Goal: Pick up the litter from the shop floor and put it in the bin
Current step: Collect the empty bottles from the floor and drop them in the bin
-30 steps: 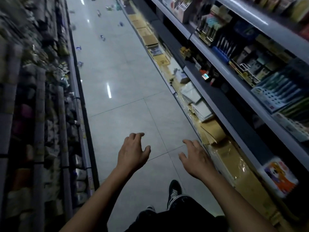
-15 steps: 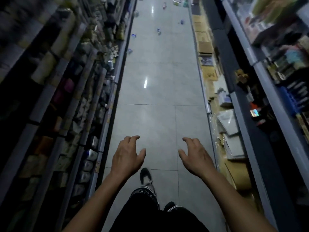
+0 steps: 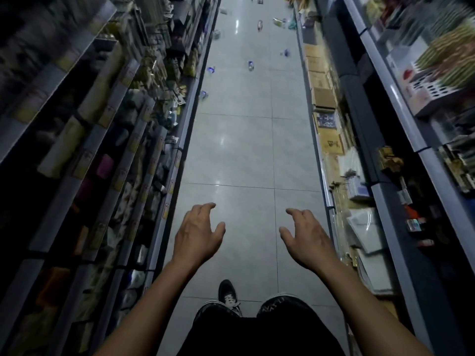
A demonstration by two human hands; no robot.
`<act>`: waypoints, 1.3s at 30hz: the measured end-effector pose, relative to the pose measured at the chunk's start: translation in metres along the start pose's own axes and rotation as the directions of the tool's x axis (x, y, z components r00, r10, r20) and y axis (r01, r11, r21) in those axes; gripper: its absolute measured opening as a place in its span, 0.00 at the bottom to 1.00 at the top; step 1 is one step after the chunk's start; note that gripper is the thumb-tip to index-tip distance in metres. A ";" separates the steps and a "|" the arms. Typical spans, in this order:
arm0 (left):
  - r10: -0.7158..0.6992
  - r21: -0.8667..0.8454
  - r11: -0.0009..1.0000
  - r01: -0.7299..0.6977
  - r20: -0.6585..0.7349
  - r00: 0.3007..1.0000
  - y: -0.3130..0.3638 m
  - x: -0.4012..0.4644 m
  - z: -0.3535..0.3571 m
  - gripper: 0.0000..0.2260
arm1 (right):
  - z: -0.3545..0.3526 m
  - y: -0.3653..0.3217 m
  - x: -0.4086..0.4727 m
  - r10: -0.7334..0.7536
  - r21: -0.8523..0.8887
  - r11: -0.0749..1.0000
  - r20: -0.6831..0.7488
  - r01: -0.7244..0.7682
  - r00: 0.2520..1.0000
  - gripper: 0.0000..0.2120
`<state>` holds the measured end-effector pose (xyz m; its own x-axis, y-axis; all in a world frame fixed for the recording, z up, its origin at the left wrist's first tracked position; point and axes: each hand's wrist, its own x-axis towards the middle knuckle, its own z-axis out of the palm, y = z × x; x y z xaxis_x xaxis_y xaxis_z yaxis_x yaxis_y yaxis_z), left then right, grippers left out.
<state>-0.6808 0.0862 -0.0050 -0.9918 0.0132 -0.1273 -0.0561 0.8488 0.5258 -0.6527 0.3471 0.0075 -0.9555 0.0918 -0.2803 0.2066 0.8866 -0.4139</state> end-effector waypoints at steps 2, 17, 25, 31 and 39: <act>0.028 0.009 1.000 -0.028 0.016 0.999 0.008 0.030 -0.002 0.24 | -0.006 0.001 0.017 0.032 0.012 0.999 -0.012 -0.032 0.999 0.26; 0.250 0.080 0.962 -0.260 0.121 0.961 0.139 0.269 0.038 0.24 | -0.072 0.068 0.196 0.216 0.159 0.965 -0.039 -0.207 0.976 0.26; 0.152 0.085 0.984 -0.159 0.084 0.985 0.183 0.370 0.048 0.24 | -0.135 0.082 0.336 0.105 0.119 0.987 0.019 -0.106 0.994 0.26; 0.010 0.060 0.998 -0.012 0.025 1.000 0.170 0.431 0.035 0.24 | -0.163 0.057 0.445 -0.020 0.060 0.998 0.065 0.016 0.998 0.26; -0.138 0.010 0.990 0.139 -0.028 0.990 0.131 0.547 0.005 0.24 | -0.173 -0.009 0.597 -0.141 0.024 0.990 0.091 0.139 0.986 0.26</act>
<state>-1.2300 0.2071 -0.0103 -0.9773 -0.1193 -0.1748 -0.1920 0.8474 0.4950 -1.2615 0.4722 -0.0059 -0.9520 -0.0755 -0.2966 0.0765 0.8797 -0.4693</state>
